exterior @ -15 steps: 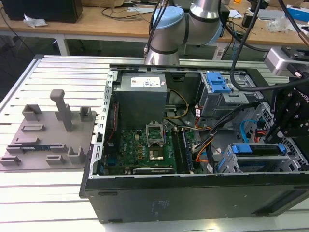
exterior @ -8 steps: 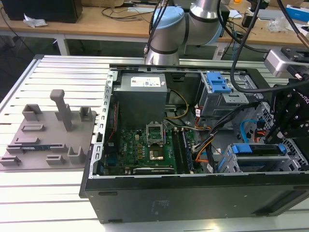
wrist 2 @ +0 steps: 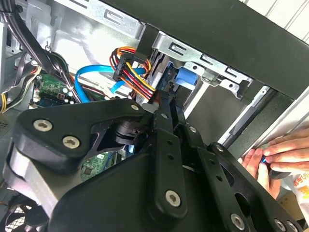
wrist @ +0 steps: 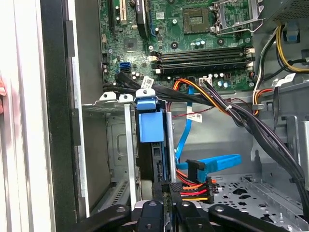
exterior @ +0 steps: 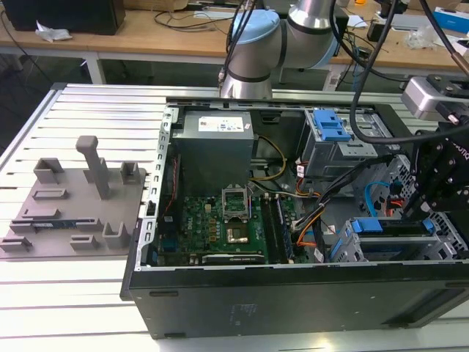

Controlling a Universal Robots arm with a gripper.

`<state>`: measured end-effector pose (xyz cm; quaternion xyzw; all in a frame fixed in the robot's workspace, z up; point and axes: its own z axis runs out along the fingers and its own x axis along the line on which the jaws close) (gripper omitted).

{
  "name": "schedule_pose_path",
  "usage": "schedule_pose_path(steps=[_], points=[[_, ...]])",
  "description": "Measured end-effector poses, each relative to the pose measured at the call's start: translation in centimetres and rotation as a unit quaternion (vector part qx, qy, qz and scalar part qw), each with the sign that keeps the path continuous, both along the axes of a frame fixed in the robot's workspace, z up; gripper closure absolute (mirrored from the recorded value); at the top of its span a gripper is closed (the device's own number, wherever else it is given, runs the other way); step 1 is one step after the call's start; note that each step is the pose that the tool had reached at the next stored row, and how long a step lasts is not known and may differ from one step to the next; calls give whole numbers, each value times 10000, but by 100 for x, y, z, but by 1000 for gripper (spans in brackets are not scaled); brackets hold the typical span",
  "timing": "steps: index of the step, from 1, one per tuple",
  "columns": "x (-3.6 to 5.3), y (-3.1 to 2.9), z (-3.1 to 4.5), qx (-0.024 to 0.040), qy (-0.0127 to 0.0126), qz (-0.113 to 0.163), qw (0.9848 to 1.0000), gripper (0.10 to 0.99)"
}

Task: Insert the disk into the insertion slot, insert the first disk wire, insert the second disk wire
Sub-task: 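Insert the first disk wire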

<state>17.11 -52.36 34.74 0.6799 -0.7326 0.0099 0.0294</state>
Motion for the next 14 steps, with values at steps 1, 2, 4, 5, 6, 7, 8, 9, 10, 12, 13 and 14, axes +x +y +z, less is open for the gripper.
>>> schedule_pose_path(steps=[1,2,4,5,6,7,8,9,10,12,13,14], points=[[1,0,-3,1,0,0,10000,918],[5,0,-7,1,0,1,10000,918],[7,0,-15,1,0,0,10000,918],[8,0,-20,2,0,0,10000,918],[8,0,-28,1,0,0,10000,918],[8,0,-32,1,0,0,10000,918],[8,0,-35,1,0,0,10000,918],[8,-1,-39,1,0,1,10000,918],[8,-2,-43,1,0,0,10000,918],[8,-4,-49,1,0,1,10000,918],[8,-5,-55,2,0,1,10000,918],[8,-5,-58,1,0,1,10000,918]])
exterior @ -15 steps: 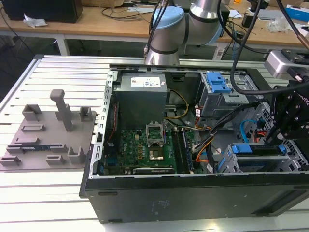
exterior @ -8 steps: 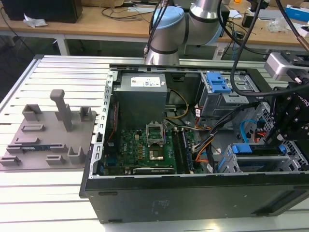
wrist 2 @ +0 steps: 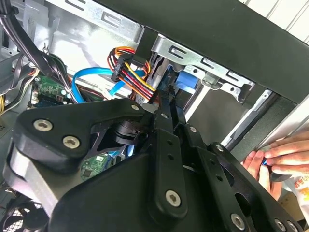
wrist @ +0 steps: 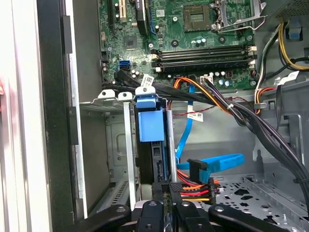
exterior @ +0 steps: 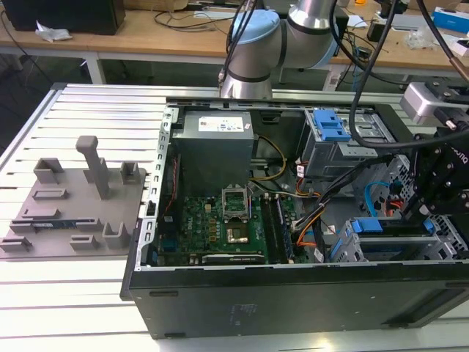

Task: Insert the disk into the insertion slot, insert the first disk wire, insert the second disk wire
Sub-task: 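Insert the first disk wire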

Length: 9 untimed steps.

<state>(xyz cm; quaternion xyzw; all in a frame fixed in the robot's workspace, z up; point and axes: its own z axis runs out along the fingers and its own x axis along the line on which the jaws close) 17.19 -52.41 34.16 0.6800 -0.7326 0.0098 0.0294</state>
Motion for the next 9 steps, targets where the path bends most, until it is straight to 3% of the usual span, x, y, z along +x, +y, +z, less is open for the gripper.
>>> schedule_pose_path(steps=[9], points=[[0,-33,-29,1,0,-1,10000,918]])
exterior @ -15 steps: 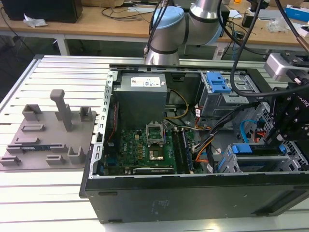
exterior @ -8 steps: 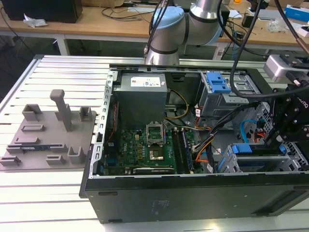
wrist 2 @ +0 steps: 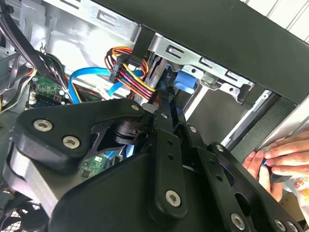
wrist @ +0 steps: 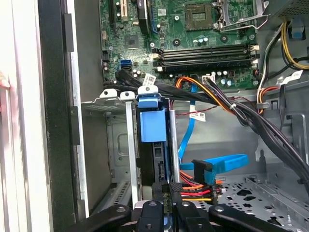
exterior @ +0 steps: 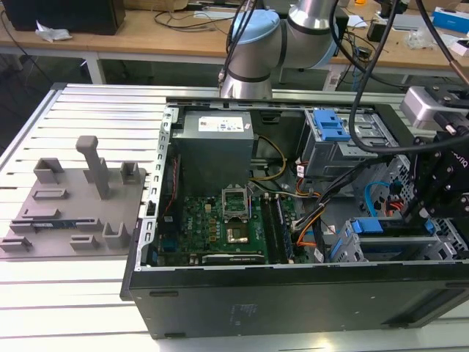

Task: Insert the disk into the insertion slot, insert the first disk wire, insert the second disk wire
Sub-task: 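Insert the first disk wire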

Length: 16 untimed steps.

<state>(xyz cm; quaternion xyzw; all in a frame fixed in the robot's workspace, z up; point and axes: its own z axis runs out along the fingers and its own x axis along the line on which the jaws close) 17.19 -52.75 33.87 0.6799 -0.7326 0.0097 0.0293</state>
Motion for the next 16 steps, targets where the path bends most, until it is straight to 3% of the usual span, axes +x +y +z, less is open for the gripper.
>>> schedule_pose_path(steps=[6,8,9,11,16], points=[[-7,-3,-5,-1,0,-1,10000,906],[-9,-2,82,-2,-1,1,10000,780],[-9,-2,126,0,-2,1,10000,780],[-10,4,328,-3,-12,0,10000,780],[-10,7,343,-1,-13,0,10000,780]])
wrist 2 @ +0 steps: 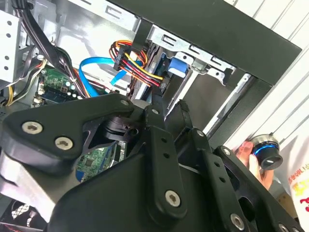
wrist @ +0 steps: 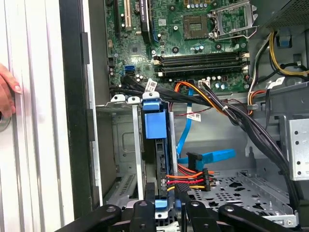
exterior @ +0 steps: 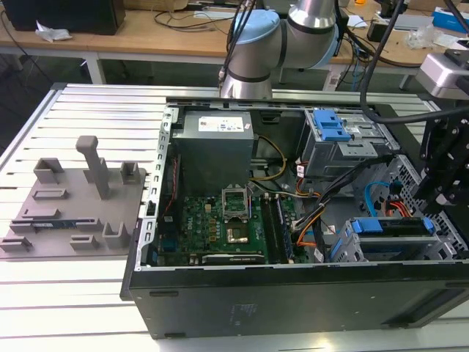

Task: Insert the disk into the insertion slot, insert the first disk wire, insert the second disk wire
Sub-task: 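Insert the first disk wire, then insert the second disk wire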

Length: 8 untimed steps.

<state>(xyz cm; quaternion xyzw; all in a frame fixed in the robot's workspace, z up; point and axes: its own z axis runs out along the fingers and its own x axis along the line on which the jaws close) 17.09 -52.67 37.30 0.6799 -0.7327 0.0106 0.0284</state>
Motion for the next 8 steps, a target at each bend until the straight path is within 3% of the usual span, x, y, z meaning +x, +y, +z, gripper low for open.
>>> schedule_pose_path(steps=[8], points=[[0,4,0,0,0,0,10000,780]])
